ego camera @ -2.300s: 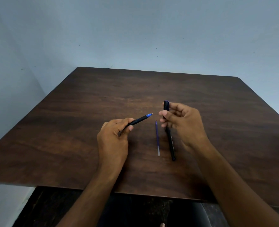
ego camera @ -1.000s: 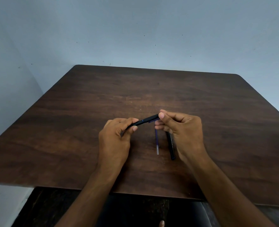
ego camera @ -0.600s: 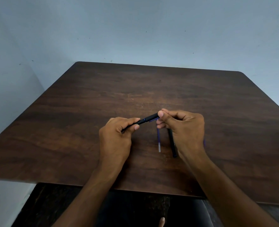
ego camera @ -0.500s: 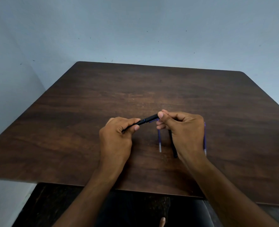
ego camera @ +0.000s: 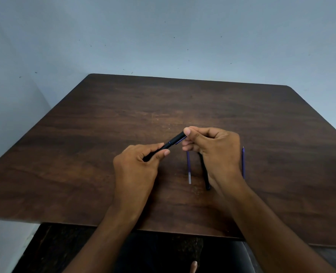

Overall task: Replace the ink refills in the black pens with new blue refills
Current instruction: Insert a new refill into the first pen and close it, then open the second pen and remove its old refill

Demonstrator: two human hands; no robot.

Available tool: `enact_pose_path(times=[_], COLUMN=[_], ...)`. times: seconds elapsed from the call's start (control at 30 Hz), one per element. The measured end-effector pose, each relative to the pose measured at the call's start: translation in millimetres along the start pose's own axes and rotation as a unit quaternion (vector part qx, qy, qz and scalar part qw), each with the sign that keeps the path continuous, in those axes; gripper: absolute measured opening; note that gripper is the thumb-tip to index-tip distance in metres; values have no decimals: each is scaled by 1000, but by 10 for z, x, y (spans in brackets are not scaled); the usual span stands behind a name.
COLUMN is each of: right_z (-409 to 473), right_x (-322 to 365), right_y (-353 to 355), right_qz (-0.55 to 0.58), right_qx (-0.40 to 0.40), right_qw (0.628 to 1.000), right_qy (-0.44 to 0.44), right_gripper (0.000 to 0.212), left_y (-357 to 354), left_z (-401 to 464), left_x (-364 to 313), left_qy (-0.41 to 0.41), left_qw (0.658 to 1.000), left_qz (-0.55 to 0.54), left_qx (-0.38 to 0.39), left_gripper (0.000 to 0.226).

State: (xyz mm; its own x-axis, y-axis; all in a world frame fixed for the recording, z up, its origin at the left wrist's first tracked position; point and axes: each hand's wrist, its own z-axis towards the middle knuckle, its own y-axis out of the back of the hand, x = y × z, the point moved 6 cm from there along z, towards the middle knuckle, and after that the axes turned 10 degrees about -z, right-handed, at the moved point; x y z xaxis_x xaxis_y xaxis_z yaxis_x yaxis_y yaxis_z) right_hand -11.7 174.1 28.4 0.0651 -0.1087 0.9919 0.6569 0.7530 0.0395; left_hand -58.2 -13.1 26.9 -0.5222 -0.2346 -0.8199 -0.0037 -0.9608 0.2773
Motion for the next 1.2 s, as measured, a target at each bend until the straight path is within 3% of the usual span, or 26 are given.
enact_pose_path(times=[0.17, 0.3, 0.4, 0.53, 0.7, 0.93, 1.2], right_z=[73, 126, 154, 116, 106, 173, 206], right_x=[54, 87, 38, -16, -86, -184, -196], right_y=[0, 182, 348, 488, 438, 319, 266], right_qz=[-4, -77, -172, -330, -471, -592, -625], right_qx=[32, 25, 2, -16, 54, 72, 69], right_qw=[999, 997, 985, 944, 877, 797, 774], right_qy=[-3, 16, 4, 3, -78, -93, -75], right_gripper=[14, 6, 15, 26, 36, 49, 53], left_y=[79, 204, 237, 220, 230, 226, 231], left_z=[3, 101, 124, 127, 134, 149, 193], left_x=[-144, -49, 21, 81, 152, 193, 286], left_qy=[-39, 24, 57, 98, 142, 152, 169], left_qw=[998, 998, 994, 985, 968, 943, 936], left_qz=[48, 52, 96, 144, 204, 289, 305], left_qx=[-10, -8, 0, 15, 30, 57, 56], left_gripper=[16, 10, 11, 25, 44, 31, 29])
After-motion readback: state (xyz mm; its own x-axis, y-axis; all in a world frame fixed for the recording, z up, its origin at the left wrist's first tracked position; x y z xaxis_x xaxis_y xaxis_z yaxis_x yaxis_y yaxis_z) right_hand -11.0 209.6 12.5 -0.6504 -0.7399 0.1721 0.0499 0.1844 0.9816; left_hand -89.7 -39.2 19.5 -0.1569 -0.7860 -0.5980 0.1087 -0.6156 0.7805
